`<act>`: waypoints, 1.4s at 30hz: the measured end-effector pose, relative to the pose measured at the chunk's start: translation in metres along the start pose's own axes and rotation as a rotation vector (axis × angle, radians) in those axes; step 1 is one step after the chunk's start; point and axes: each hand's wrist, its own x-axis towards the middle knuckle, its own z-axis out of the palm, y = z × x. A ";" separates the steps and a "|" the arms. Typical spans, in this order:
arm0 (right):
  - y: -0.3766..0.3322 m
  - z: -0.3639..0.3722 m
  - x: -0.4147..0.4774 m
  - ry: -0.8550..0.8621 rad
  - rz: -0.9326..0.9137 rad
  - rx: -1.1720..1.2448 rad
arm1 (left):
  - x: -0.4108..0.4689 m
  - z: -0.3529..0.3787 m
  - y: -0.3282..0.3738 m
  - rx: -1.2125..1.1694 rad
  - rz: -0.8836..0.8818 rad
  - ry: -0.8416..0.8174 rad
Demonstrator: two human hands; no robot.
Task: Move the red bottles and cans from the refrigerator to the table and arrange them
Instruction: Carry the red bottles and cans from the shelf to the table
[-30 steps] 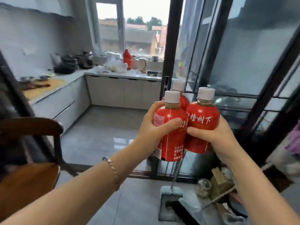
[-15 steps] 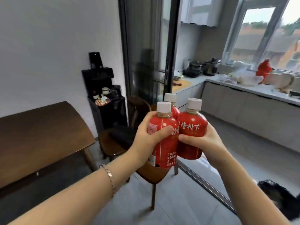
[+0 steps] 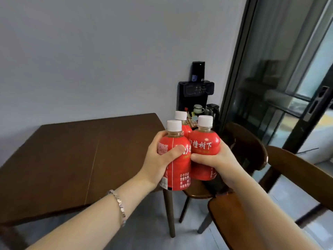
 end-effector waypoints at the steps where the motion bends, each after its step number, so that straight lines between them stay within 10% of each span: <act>1: 0.003 0.006 0.019 -0.025 -0.005 0.006 | 0.012 -0.011 -0.002 0.015 0.002 0.027; 15: 0.095 0.137 0.330 -0.362 0.062 0.022 | 0.212 -0.218 -0.047 0.117 -0.062 0.303; 33: 0.320 0.265 0.555 -0.239 0.479 0.087 | 0.411 -0.460 -0.246 0.050 -0.333 0.156; 42: 0.377 0.289 0.604 -0.197 0.432 0.017 | 0.442 -0.515 -0.311 0.364 -0.127 0.110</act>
